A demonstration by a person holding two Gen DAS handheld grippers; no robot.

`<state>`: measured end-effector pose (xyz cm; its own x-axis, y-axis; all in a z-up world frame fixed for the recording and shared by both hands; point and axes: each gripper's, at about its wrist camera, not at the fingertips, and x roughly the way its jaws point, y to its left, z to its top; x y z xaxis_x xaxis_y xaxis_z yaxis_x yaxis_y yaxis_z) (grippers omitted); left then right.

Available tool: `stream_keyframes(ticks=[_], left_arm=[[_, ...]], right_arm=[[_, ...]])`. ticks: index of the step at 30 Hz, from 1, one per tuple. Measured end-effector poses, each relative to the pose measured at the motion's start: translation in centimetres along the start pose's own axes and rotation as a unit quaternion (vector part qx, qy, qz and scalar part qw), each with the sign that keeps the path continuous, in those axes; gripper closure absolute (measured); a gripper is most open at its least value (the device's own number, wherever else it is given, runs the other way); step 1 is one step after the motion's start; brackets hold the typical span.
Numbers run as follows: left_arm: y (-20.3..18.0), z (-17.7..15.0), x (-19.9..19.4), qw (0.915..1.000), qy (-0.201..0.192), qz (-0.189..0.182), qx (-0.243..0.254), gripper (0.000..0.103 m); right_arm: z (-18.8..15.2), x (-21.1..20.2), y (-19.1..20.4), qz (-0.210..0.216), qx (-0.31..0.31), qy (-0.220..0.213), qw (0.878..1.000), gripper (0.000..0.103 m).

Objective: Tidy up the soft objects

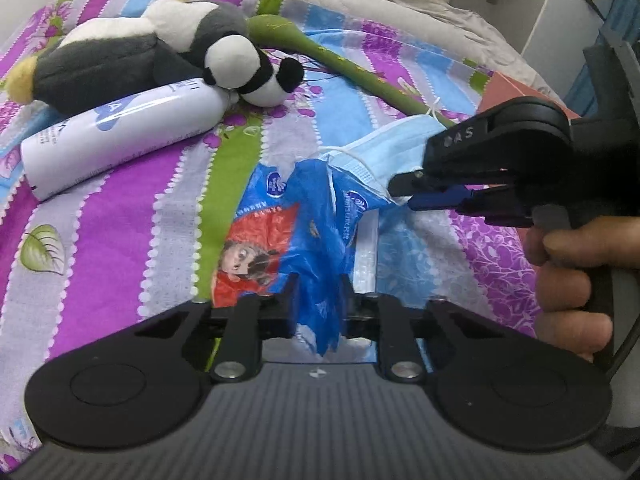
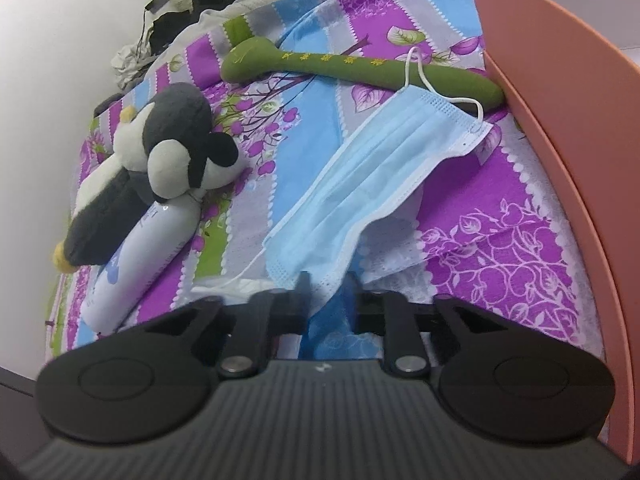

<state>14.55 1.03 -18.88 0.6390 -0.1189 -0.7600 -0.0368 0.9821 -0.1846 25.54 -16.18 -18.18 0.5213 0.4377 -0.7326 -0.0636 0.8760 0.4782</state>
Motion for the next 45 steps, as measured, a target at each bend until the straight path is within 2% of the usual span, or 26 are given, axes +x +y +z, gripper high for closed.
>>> stream_keyframes(ticks=[5, 22, 30, 38, 45], left_arm=[[0.4, -0.1, -0.7, 0.9999, 0.000, 0.000, -0.017, 0.090], [3.0, -2.3, -4.6, 0.9981, 0.004, 0.022, -0.057, 0.093], [3.6, -2.5, -5.7, 0.9973, 0.002, 0.021, -0.070, 0.093], [2.7, -2.4, -6.2, 0.9982, 0.002, 0.011, -0.058, 0.093], [1.3, -2.7, -6.6, 0.9990, 0.000, -0.001, -0.044, 0.095]], right_arm=[[0.2, -1.1, 1.0, 0.000, -0.025, -0.007, 1.000, 0.099], [-1.2, -5.7, 1.3, -0.028, -0.087, -0.017, 0.996, 0.099], [-3.8, -8.9, 1.4, -0.026, -0.118, -0.015, 0.993, 0.099], [-7.5, -11.9, 1.2, -0.012, -0.121, 0.011, 0.993, 0.099], [-10.3, -13.0, -0.3, -0.033, -0.106, 0.030, 0.993, 0.097]])
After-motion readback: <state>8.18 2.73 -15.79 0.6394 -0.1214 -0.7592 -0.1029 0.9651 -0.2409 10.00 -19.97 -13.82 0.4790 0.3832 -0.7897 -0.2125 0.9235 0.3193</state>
